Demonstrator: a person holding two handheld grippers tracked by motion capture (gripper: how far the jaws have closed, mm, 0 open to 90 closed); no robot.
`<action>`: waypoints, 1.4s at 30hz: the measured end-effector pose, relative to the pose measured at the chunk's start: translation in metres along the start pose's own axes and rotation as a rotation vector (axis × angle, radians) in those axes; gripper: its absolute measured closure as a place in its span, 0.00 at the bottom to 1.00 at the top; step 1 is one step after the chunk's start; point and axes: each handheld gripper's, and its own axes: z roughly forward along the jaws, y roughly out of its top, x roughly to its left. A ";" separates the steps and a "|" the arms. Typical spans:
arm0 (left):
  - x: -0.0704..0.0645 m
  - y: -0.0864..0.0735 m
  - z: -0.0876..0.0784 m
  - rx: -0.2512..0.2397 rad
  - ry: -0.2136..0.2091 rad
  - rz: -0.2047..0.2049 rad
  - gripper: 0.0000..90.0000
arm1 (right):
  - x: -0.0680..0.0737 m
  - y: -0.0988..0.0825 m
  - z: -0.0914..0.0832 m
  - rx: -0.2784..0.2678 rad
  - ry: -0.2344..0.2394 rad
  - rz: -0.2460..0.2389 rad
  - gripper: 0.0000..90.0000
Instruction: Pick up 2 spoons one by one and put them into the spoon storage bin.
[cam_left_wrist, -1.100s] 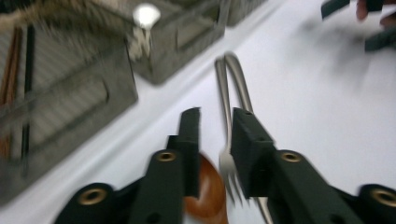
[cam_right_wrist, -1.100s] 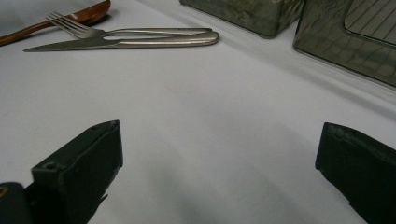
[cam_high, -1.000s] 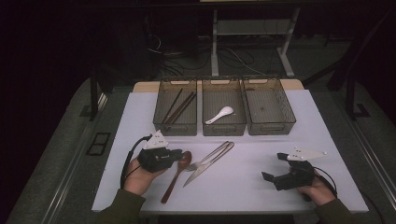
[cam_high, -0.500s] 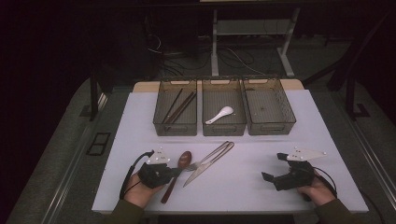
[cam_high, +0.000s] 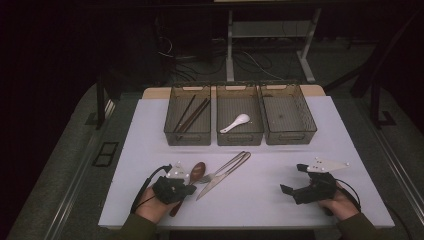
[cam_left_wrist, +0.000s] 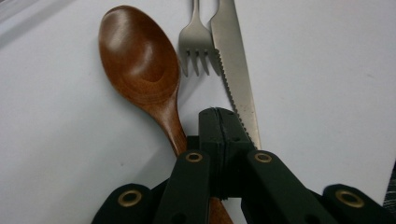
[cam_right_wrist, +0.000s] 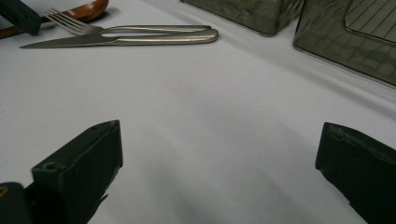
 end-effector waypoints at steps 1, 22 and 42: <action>0.000 0.000 0.000 0.003 0.007 0.000 0.99 | 0.000 0.000 0.000 -0.001 -0.001 0.000 0.00; 0.020 -0.008 -0.010 0.027 0.156 -0.011 0.99 | 0.000 0.000 0.000 0.002 0.002 -0.001 0.00; 0.032 -0.009 -0.019 -0.014 0.185 -0.030 0.98 | 0.000 0.000 0.000 0.002 0.002 -0.002 0.00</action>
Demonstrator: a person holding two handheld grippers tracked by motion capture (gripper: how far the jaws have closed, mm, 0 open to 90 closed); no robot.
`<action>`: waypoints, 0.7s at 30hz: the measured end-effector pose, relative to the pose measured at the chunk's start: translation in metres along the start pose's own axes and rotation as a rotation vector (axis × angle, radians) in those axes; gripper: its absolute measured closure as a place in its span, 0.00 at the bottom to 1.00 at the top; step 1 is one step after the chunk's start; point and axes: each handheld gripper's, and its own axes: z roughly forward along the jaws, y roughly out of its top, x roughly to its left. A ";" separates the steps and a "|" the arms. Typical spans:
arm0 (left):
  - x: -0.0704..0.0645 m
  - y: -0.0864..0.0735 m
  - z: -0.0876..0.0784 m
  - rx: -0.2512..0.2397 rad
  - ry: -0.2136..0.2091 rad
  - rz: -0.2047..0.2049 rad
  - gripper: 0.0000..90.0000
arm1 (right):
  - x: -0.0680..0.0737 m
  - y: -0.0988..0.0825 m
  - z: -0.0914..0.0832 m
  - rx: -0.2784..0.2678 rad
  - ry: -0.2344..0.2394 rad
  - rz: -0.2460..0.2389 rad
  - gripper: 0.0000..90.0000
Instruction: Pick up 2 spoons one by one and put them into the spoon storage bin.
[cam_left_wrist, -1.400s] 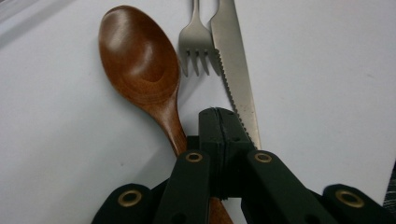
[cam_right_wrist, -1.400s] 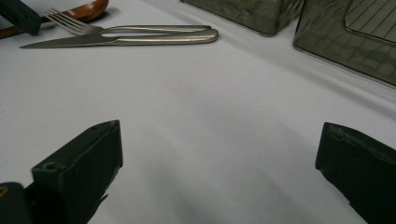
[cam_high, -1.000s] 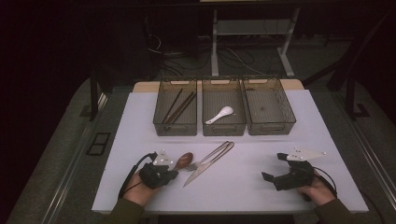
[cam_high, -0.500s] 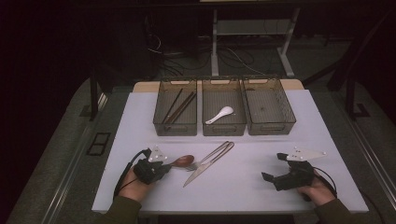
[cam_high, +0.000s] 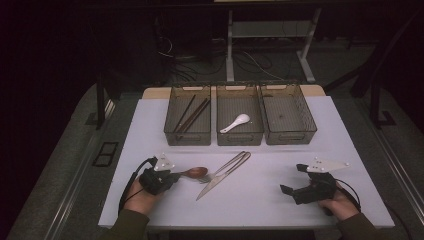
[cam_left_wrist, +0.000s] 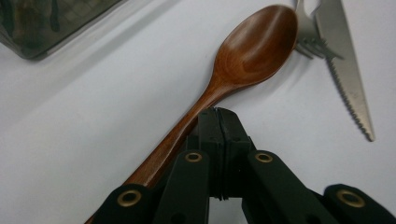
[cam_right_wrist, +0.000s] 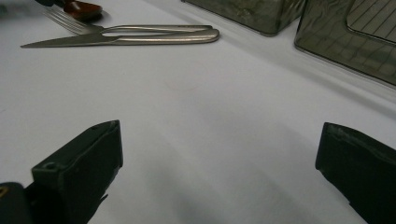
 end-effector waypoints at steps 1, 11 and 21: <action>0.000 0.001 -0.001 -0.011 -0.004 -0.001 0.97 | 0.000 0.000 0.000 0.000 0.000 -0.001 0.00; 0.002 0.021 -0.004 -0.106 -0.065 0.017 0.69 | 0.001 0.000 0.001 0.002 -0.002 -0.001 0.00; 0.011 0.035 0.023 -0.085 -0.142 0.001 0.53 | 0.000 0.000 0.002 0.004 -0.002 -0.002 0.00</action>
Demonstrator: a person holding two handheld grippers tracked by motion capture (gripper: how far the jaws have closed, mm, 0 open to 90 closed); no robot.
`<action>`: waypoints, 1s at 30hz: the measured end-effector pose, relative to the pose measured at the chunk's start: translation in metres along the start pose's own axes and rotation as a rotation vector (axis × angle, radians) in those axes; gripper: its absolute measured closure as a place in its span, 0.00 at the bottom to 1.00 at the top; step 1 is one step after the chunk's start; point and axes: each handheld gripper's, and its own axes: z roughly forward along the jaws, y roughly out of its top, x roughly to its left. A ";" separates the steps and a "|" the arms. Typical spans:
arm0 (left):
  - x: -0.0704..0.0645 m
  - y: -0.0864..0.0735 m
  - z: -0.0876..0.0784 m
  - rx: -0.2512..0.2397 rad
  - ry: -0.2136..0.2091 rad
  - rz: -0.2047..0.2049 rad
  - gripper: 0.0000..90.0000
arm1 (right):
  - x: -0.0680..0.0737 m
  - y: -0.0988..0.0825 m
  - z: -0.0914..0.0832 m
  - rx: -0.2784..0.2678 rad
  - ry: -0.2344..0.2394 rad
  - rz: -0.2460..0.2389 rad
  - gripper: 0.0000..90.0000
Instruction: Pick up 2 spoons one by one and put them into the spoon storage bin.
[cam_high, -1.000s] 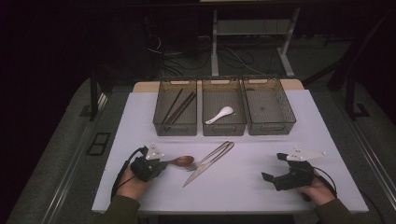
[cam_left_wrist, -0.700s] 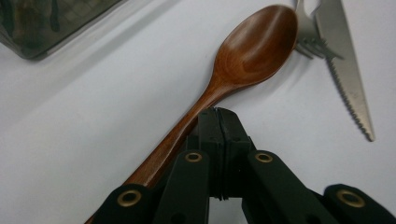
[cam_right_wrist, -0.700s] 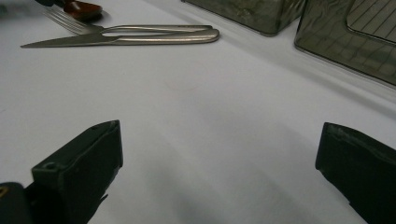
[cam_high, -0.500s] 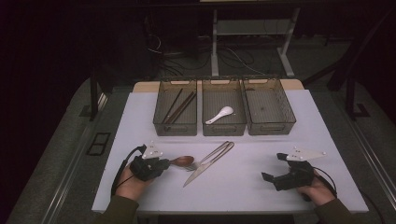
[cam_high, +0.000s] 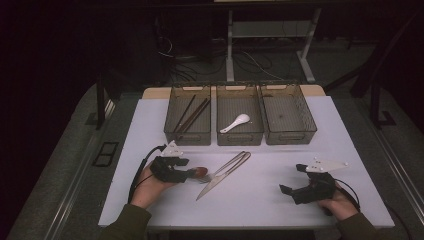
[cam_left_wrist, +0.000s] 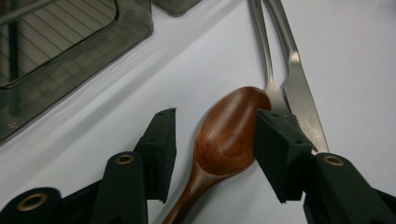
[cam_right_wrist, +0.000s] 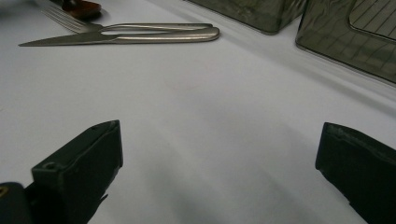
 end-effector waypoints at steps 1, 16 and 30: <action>0.001 0.001 0.002 0.004 -0.002 0.000 0.53 | 0.000 0.000 0.000 0.000 0.000 0.000 0.00; 0.004 -0.004 0.013 0.077 -0.023 0.016 0.49 | 0.000 0.000 0.000 0.000 -0.001 0.001 0.00; 0.001 -0.007 0.013 0.081 -0.087 0.059 0.73 | 0.000 0.000 0.000 0.001 -0.001 0.001 0.00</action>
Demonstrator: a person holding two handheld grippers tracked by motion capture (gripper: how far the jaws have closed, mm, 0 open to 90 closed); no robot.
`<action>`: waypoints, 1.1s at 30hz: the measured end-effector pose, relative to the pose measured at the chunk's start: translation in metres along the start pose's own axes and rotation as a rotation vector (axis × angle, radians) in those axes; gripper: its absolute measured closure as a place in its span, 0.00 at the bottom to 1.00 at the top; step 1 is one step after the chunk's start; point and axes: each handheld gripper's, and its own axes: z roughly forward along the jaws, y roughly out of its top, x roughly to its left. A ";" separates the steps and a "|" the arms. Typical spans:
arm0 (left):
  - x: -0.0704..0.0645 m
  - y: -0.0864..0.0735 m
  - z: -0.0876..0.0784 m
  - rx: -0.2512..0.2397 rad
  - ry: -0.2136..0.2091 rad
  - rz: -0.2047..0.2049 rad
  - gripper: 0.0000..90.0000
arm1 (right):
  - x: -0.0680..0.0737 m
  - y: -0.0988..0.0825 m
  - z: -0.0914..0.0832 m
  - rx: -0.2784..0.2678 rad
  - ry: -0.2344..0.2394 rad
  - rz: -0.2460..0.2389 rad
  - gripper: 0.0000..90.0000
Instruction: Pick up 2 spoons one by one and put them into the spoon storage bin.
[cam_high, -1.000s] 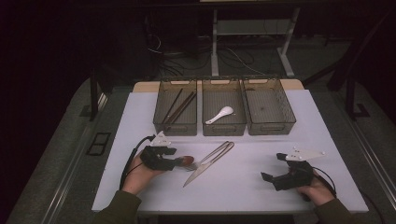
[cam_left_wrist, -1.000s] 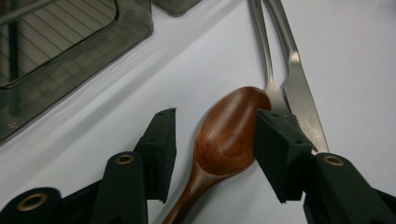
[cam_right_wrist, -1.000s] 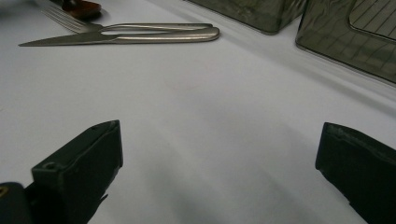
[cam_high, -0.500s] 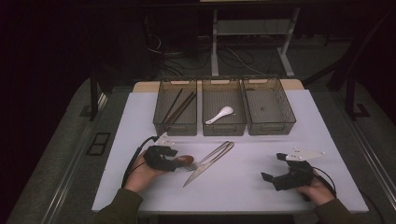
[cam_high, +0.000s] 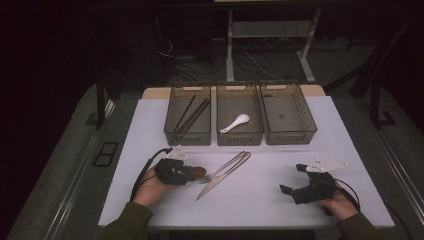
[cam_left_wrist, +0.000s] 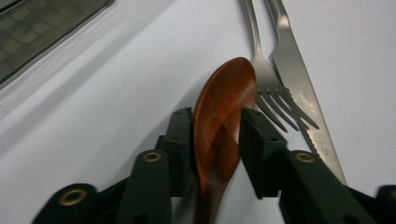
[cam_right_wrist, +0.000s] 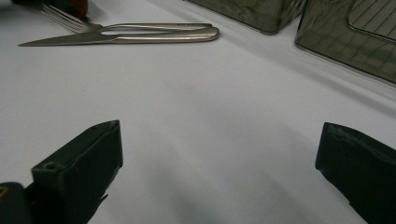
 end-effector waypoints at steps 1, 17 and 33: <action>0.000 0.000 0.000 -0.001 -0.002 0.000 0.75 | 0.000 0.000 0.000 0.000 0.000 0.000 0.00; -0.006 0.000 -0.004 0.012 0.026 0.024 0.90 | 0.000 0.000 0.000 0.001 0.001 -0.003 0.00; -0.005 0.006 -0.025 -0.048 0.070 -0.021 0.91 | 0.000 0.000 0.000 0.002 0.002 -0.005 0.00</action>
